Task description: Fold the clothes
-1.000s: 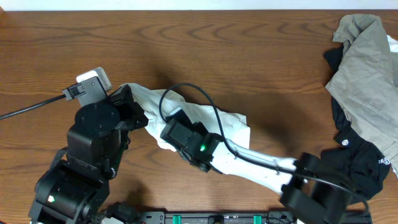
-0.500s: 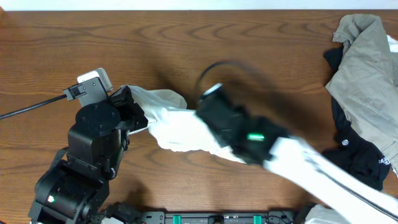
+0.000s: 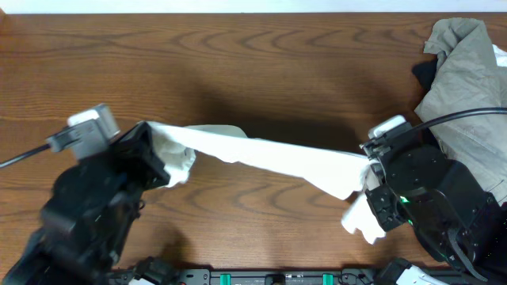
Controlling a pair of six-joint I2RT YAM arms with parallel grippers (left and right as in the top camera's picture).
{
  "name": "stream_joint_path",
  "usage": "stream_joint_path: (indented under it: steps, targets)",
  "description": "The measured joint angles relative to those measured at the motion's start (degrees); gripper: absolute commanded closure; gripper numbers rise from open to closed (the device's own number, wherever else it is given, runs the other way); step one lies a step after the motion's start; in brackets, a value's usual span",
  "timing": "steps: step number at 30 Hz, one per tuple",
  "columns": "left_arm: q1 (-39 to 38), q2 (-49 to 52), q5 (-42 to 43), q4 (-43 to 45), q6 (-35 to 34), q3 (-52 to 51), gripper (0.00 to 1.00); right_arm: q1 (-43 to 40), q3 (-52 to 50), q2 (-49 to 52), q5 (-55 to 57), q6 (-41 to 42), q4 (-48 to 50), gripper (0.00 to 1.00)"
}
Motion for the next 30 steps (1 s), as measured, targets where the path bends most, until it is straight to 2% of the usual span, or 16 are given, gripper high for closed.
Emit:
stream_joint_path:
  steps: [5, 12, 13, 14, 15, 17, 19, 22, 25, 26, 28, 30]
  targets:
    - [0.0, 0.2, -0.2, 3.0, 0.0, 1.1, 0.94, -2.0, 0.4, 2.4, 0.0, -3.6, 2.0, 0.99]
    - [0.1, 14.1, -2.3, 8.8, 2.8, 1.6, 0.94, -18.1, 1.0, 15.5, 3.3, -12.4, 8.0, 0.99]
    - [0.1, 17.2, -3.0, 10.1, 3.1, 1.5, 0.95, -22.0, 1.0, 18.4, 3.3, -13.1, 10.5, 0.91]
    - [0.2, 19.8, -3.4, 11.4, 3.2, 1.5, 0.94, -25.2, 1.0, 20.7, 3.2, -13.4, 12.9, 0.7]
    - [0.7, 23.1, -3.7, 13.4, 3.5, 1.4, 0.94, -28.9, 1.0, 23.2, 2.9, -13.7, 16.0, 0.55]
    - [2.2, 28.5, -4.2, 18.3, 4.0, 1.1, 0.94, -36.9, 1.0, 28.4, 1.2, -14.3, 21.5, 0.43]
    - [4.2, 32.3, -3.9, 24.1, 4.6, 0.9, 0.94, -43.1, 1.0, 32.4, -1.6, -14.8, 24.1, 0.43]
    - [7.8, 36.2, -3.6, 30.6, 5.6, 0.9, 0.94, -50.5, 0.9, 37.2, -4.7, -15.0, 22.3, 0.48]
    - [10.2, 37.0, -2.2, 31.4, 6.1, 0.9, 0.88, -52.9, 0.6, 38.9, -6.5, -14.8, 18.9, 0.49]
    - [10.6, 37.0, -1.6, 31.4, 6.4, 0.9, 0.83, -52.9, 0.6, 38.9, -7.3, -14.8, 18.2, 0.49]
    - [10.8, 36.8, -0.8, 31.3, 7.4, 0.9, 0.64, -52.3, 0.6, 38.5, -9.4, -14.8, 17.4, 0.49]
    - [10.8, 36.7, 0.3, 30.5, 8.4, 0.9, 0.57, -51.4, 0.6, 38.1, -11.5, -14.9, 16.0, 0.5]
